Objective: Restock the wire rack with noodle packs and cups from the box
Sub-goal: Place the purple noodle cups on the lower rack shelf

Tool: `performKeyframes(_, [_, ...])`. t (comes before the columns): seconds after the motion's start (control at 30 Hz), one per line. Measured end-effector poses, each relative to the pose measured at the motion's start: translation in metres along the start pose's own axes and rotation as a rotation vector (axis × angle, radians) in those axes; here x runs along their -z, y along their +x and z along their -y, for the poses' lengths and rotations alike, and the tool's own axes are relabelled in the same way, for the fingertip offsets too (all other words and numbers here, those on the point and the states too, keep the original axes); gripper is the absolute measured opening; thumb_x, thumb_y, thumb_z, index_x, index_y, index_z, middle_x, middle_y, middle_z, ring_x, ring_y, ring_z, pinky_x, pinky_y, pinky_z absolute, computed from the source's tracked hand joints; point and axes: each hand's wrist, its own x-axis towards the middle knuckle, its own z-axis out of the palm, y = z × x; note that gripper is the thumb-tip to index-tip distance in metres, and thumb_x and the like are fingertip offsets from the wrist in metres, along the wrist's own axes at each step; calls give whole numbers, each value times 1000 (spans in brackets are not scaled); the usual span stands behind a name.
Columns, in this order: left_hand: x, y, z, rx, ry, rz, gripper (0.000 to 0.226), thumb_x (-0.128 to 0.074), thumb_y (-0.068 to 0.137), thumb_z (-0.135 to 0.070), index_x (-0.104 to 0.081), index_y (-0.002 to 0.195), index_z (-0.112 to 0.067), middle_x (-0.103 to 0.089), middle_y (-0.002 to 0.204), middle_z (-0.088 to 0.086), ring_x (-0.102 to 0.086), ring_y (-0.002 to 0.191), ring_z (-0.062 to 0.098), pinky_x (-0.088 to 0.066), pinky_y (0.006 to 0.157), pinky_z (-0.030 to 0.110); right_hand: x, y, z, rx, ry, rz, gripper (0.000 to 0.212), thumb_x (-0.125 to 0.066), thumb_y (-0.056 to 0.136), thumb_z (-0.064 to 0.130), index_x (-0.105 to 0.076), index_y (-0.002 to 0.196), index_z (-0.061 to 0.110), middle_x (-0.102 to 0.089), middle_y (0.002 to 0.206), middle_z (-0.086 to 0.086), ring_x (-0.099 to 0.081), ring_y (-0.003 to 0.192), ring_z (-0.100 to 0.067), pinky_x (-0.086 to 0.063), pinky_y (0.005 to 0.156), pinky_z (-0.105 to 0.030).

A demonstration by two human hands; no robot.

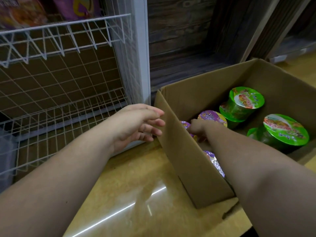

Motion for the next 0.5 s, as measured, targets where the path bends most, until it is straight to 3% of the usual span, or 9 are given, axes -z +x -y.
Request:
performKeyframes(0.1, [6,5,1,3,-13,11,19,-58,95,-15,-69,111,-13,-74,99,14,-71,81,26,-53,68,36,-4,14,-3,-8,64,-14,49,-56,98,24,-45,138,-2,-52,137,-20,-60,110,-32,-50,96,-42])
performKeyframes(0.2, [12,8,0,5,-32,5,20,-57,95,-14,-68,112,-12,-73,99,14,-70,82,26,-53,67,35,-5,24,-6,-23,108,-7,40,-60,95,15,-54,130,-4,-60,120,-21,-55,95,-30,-50,94,-44])
performKeyframes(0.3, [17,12,1,14,-51,-8,21,-57,95,-12,-68,113,-11,-73,100,15,-69,81,26,-53,66,35,-8,30,-15,-54,42,-3,35,-65,93,34,-59,112,5,-59,101,-15,-54,89,-28,-46,77,-35])
performKeyframes(0.4, [20,15,1,22,-54,-8,22,-57,95,-12,-68,114,-11,-73,100,15,-69,81,25,-54,65,33,-12,34,-25,-84,25,67,63,-67,86,53,-52,128,9,-62,117,-15,-56,95,-29,-46,85,-40])
performKeyframes(0.5, [21,19,0,15,-48,-3,22,-56,95,-12,-68,113,-12,-73,99,14,-70,80,25,-53,65,34,-6,30,-31,-42,68,66,61,-61,94,45,-44,144,15,-62,123,-15,-58,102,-29,-48,86,-37])
